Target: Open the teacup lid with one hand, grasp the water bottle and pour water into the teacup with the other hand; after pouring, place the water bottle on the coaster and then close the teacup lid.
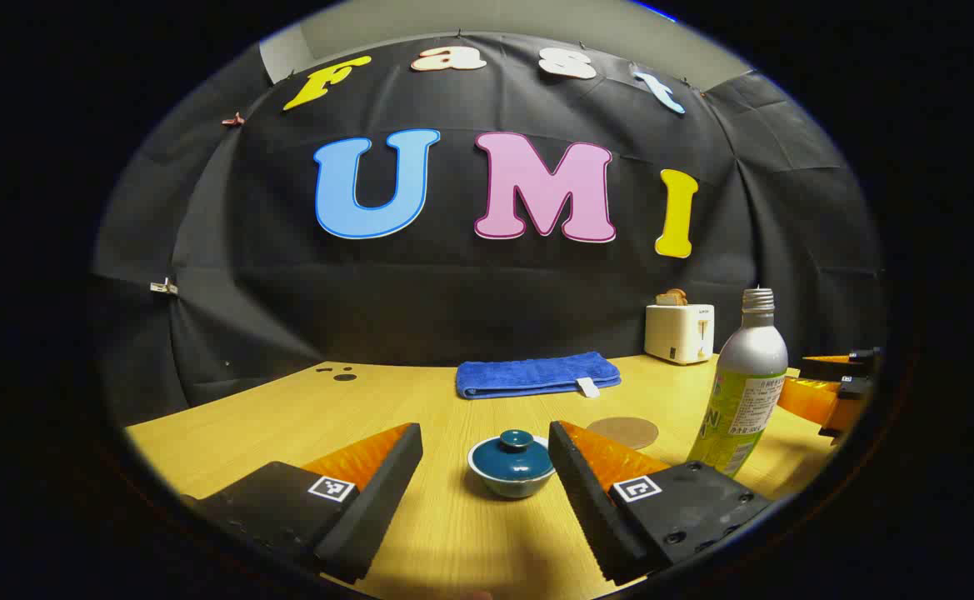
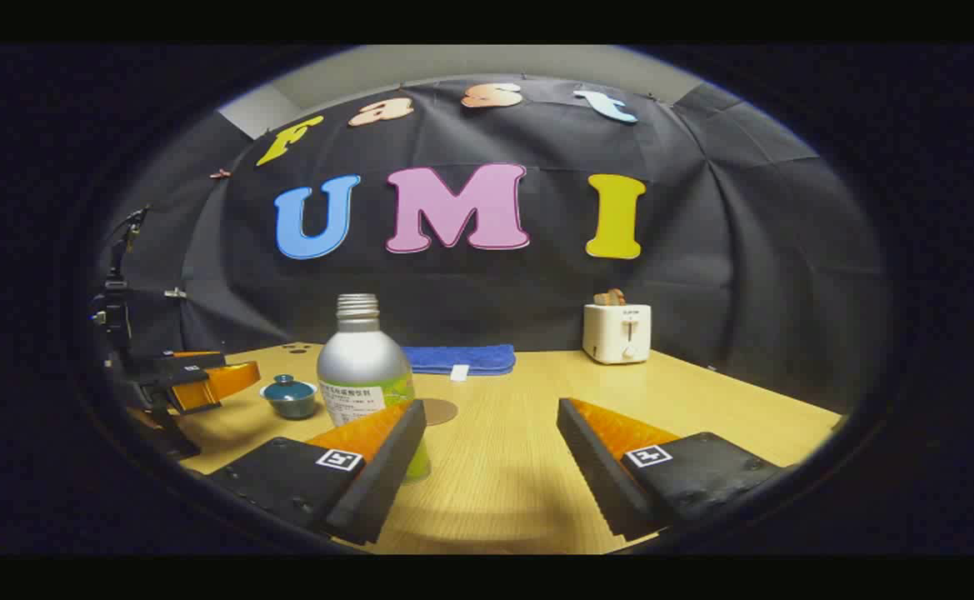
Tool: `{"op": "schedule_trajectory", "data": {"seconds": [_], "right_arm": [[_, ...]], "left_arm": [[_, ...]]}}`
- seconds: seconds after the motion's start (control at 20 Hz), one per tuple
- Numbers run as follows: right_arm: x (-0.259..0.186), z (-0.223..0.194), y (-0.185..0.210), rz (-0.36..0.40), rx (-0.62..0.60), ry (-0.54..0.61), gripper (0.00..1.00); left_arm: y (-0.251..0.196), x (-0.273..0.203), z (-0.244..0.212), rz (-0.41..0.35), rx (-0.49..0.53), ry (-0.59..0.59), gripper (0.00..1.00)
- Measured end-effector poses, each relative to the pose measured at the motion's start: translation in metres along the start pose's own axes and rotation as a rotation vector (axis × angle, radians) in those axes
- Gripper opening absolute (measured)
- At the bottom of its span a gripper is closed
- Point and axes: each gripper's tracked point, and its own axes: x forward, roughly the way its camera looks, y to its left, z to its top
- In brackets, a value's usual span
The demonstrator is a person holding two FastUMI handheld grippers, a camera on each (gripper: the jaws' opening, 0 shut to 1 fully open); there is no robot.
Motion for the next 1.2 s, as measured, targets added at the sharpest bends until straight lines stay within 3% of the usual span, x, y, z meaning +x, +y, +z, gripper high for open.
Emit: {"op": "schedule_trajectory", "data": {"seconds": [1.2], "right_arm": [[0.000, -0.001, 0.000, -0.007, 0.001, 0.001, 0.98]], "left_arm": [[-0.002, 0.011, -0.003, -0.015, 0.003, 0.012, 0.97]]}}
